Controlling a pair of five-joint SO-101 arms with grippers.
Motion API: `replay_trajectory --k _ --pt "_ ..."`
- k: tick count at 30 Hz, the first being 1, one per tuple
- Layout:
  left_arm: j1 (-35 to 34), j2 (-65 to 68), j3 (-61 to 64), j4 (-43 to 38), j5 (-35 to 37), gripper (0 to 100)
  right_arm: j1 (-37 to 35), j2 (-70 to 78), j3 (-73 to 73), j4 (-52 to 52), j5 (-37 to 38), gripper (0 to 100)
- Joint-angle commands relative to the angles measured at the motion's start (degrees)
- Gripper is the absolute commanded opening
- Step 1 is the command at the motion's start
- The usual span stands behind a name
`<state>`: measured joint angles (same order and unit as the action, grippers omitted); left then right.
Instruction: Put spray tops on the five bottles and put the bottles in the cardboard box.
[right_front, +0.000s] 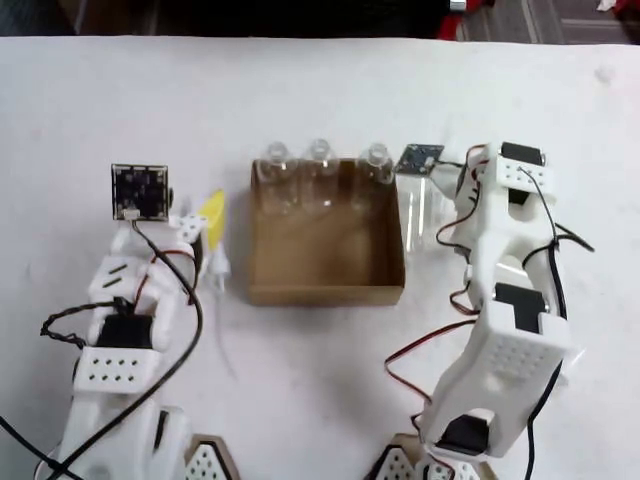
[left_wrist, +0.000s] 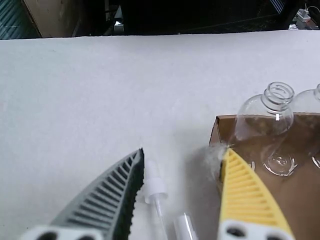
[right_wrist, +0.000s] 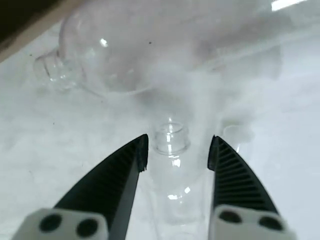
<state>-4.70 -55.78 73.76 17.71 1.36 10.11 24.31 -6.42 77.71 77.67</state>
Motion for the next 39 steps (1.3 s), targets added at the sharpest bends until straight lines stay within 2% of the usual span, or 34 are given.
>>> replay_trajectory --k 1,12,17,22,31,33,39 --pt "0.4 -1.01 -0.35 -1.67 -0.44 23 2.15 -0.13 -1.58 -0.92 0.88 17.0" --pt "0.4 -1.01 -0.35 -1.67 -0.44 23 2.51 3.21 -2.2 -1.01 0.7 16.4" --pt "0.4 -1.01 -0.35 -1.67 -1.14 23 2.51 3.3 -2.2 -4.09 0.88 1.6" --pt "0.4 -1.01 -0.35 -1.67 -3.16 23 2.51 1.19 -3.6 -5.05 0.53 3.7" --pt "0.4 -1.01 -0.35 -1.67 -3.16 23 1.19 -11.3 -9.23 9.19 0.35 1.6" --pt "0.4 -1.01 -0.35 -1.67 -3.16 23 1.01 -14.73 -9.58 12.0 -1.85 1.6" --pt "0.4 -1.01 -0.26 -1.67 -3.16 23 -0.92 -27.38 -9.23 13.49 -17.23 1.6"
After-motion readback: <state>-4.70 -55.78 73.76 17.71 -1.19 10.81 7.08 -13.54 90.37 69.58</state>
